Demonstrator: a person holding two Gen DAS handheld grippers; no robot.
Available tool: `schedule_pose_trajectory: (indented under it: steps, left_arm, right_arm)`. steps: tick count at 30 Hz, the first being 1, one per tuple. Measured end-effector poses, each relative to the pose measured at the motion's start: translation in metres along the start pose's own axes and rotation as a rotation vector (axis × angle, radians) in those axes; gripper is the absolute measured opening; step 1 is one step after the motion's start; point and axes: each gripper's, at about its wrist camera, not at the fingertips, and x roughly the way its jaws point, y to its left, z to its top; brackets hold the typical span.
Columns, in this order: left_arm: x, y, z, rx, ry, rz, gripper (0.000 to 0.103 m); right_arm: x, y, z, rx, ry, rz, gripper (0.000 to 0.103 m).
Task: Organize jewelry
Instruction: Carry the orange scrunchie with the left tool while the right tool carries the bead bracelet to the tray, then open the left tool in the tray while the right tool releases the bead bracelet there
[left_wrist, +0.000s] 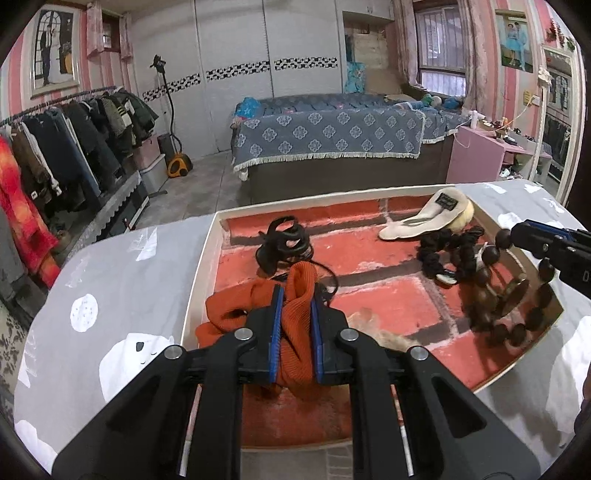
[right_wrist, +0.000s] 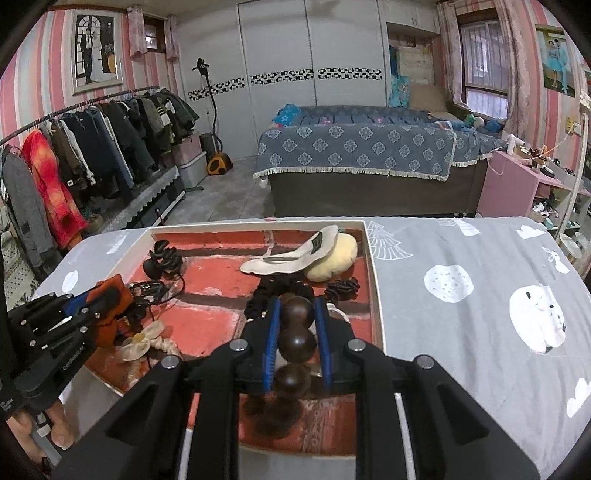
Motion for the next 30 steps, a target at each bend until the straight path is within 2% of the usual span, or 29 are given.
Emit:
schedule_pose_trajectory:
  steps: [6,12,17,22,24,26,27,30]
  left_arm:
    - [0.008,-0.003,-0.003,0.011,0.012,0.003,0.015]
    - [0.011,0.002,-0.005,-0.036,0.019,-0.034,0.02]
    - [0.014,0.001,-0.007,-0.032,0.017,-0.032,0.023]
    - [0.013,0.002,-0.007,-0.052,0.024,-0.053,0.03]
    - [0.012,0.003,-0.006,-0.062,0.027,-0.061,0.037]
    - [0.011,0.005,-0.006,-0.072,0.031,-0.064,0.044]
    - [0.011,0.006,-0.006,-0.078,0.032,-0.065,0.049]
    - [0.007,0.009,-0.006,-0.092,0.027,-0.077,0.057]
  right_arm:
    - [0.007,0.0,-0.002,-0.007,0.007,-0.025,0.019]
    - [0.017,0.001,-0.01,-0.022,0.036,-0.048,0.019]
    - [0.019,0.002,-0.012,-0.038,0.036,-0.063,0.019]
    - [0.02,0.003,-0.014,-0.051,0.042,-0.075,0.022]
    - [0.019,0.003,-0.014,-0.05,0.038,-0.077,0.022]
    - [0.018,0.004,-0.014,-0.049,0.034,-0.071,0.032]
    - [0.017,0.004,-0.014,-0.05,0.03,-0.071,0.04]
    - [0.01,0.004,-0.014,-0.049,0.021,-0.06,0.046]
